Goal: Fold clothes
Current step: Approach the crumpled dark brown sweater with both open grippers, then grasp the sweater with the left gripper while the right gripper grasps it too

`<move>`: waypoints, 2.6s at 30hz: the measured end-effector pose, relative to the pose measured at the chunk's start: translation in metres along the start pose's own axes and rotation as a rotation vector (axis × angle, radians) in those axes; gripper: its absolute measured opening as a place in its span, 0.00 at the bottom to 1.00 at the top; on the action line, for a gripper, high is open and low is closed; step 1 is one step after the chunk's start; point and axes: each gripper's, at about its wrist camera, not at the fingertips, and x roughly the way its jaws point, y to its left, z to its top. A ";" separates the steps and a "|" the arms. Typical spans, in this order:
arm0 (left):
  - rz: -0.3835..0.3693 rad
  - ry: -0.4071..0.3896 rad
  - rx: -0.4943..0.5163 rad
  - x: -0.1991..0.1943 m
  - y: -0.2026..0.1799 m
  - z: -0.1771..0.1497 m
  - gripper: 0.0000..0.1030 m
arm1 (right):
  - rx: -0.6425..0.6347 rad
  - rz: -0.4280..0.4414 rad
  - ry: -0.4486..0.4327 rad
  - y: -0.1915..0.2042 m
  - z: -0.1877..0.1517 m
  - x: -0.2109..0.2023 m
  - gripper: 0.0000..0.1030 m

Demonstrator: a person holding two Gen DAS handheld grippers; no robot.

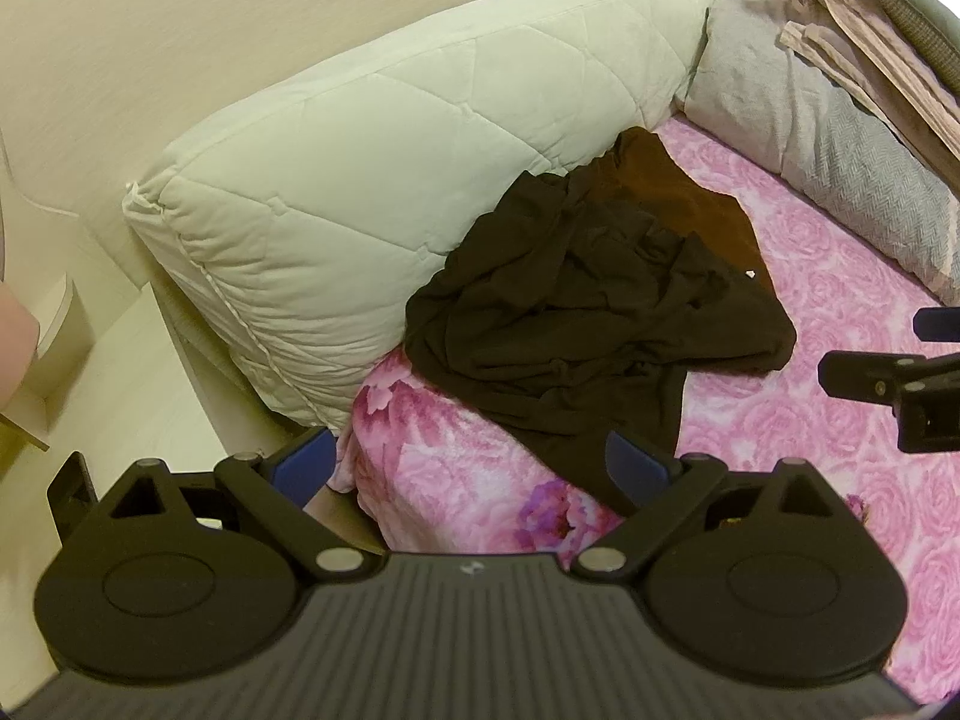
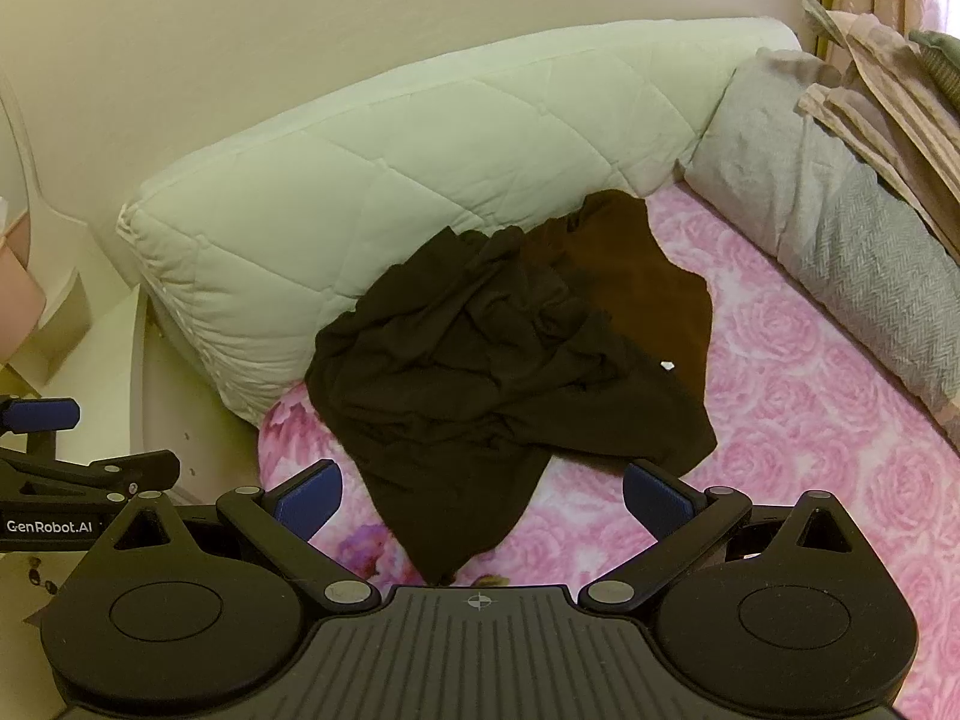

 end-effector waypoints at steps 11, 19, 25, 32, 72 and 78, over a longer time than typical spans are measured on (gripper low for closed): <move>-0.007 0.005 -0.001 0.000 0.000 -0.001 0.92 | 0.004 -0.002 0.002 0.000 -0.002 0.001 0.99; -0.017 0.006 -0.006 0.001 0.002 0.000 0.92 | 0.001 -0.002 0.003 0.000 -0.002 0.002 0.99; -0.026 0.007 -0.004 0.002 0.002 0.000 0.92 | 0.003 -0.003 0.006 -0.001 -0.001 0.003 0.99; -0.032 0.010 0.005 0.003 0.000 0.001 0.92 | 0.016 -0.007 0.010 -0.003 0.000 0.003 0.99; 0.028 0.071 0.160 0.026 -0.039 -0.003 0.92 | 0.055 0.003 0.098 -0.073 -0.029 0.016 0.99; -0.003 0.037 0.279 0.090 -0.021 0.030 0.93 | -0.050 -0.058 0.082 -0.070 -0.001 0.042 0.99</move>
